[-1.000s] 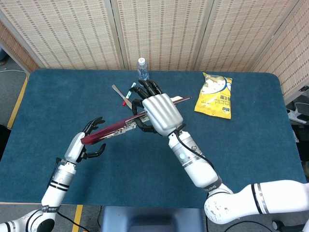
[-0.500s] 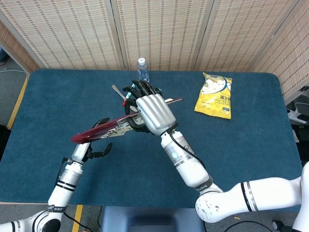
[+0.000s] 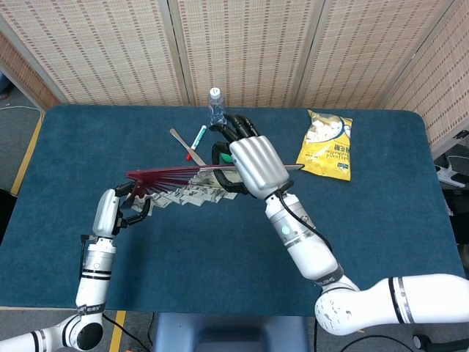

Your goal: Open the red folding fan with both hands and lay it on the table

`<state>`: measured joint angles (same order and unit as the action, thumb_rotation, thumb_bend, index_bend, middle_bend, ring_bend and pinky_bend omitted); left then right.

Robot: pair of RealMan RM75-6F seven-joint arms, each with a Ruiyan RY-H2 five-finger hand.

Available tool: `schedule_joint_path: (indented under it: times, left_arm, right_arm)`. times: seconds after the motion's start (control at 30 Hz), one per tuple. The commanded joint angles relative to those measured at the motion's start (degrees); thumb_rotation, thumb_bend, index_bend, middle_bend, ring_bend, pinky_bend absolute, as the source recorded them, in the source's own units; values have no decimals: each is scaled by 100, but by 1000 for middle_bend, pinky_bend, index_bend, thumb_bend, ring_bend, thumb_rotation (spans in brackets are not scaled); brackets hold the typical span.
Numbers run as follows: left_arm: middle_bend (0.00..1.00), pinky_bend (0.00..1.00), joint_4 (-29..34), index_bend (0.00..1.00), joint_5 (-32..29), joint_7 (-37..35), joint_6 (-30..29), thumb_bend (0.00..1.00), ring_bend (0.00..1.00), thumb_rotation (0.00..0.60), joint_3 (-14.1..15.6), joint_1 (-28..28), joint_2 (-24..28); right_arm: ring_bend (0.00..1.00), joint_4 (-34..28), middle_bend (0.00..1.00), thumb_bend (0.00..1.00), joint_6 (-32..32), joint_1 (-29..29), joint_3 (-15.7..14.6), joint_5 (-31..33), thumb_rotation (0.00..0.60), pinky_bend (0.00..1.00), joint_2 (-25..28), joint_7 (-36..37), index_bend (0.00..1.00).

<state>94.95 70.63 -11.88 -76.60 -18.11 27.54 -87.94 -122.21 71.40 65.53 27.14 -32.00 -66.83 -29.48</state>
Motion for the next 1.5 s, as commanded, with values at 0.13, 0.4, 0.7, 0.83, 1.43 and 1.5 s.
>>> schedule_joint_path:
  times: [0.13,0.4,0.7,0.83,1.43,1.5]
  left_arm:
    - [795,426,-88,683,126,148,-82,606,547,600,48,-42,45]
    - [772,416,-340,662,123,128,-95,587,547,600,-75,-75,253]
    - [756,391,-777,644,328,191,-323,582,534,600,-114,-101,310]
    - [714,333,-1000,607,384,277,-286,562,507,600,-1,-103,269]
    - [298,153,-5045,248,1454,474,-385,480,173,600,908,125,-1020]
    - [247,148,-5316,187,1521,311,-420,481,135,600,1011,89,-1186]
  right_arm:
    - [0,-41,161,549,-103,-212,-99,-251,600,0,283,103,792]
    - [0,-177,161,548,-277,-665,-312,-706,600,0,816,351,792]
    - [0,-399,161,549,-384,-1370,-666,-1834,600,0,1312,886,792]
    - [0,-230,161,549,-260,-1692,-891,-2529,600,0,1188,1186,792]
    - [0,2620,161,548,1090,-3266,-2406,-5272,600,0,-1038,2963,725]
    - [0,2967,161,549,1138,-3380,-2482,-5386,600,0,-1238,3274,684]
